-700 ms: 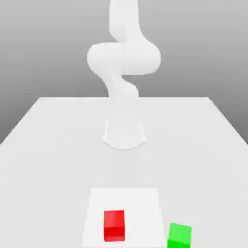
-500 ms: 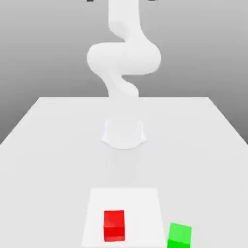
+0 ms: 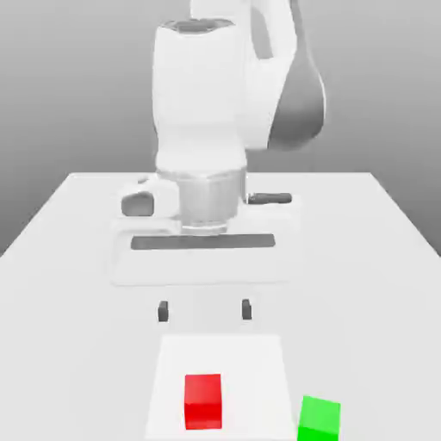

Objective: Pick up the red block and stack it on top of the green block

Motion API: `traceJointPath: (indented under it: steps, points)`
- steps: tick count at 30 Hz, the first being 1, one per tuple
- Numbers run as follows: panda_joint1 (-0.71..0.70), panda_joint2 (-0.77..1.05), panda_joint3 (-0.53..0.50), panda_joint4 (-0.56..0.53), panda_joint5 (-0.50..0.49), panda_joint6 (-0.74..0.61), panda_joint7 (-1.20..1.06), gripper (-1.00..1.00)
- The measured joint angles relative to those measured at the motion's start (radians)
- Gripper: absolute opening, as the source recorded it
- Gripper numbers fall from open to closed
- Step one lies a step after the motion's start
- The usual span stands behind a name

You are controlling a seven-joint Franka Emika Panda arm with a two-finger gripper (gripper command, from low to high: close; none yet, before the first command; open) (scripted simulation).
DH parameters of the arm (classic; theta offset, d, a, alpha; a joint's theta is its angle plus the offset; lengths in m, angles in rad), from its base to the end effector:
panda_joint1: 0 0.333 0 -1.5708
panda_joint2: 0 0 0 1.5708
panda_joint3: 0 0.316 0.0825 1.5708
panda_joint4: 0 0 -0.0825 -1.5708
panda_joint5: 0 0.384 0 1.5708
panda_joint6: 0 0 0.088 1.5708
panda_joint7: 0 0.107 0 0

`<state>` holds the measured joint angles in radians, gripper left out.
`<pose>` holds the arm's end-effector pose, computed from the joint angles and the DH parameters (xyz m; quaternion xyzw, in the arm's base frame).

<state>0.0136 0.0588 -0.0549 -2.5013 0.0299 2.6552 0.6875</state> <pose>0.4781 -0.0207 0.2699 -0.9286 0.3679 -0.0432 0.0208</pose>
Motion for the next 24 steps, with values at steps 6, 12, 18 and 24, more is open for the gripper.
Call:
traceJointPath:
  steps: [6,12,18,24]
  points:
    - [-0.008,0.217,0.005,-0.011,0.009,0.135,-0.019,0.00]
    - [-0.015,0.287,0.014,-0.001,0.017,0.192,-0.025,-1.00]
    - [-0.010,0.209,0.007,-0.013,0.005,0.126,-0.016,-1.00]
    - [0.044,0.122,0.018,0.006,-0.009,0.017,0.120,-1.00]
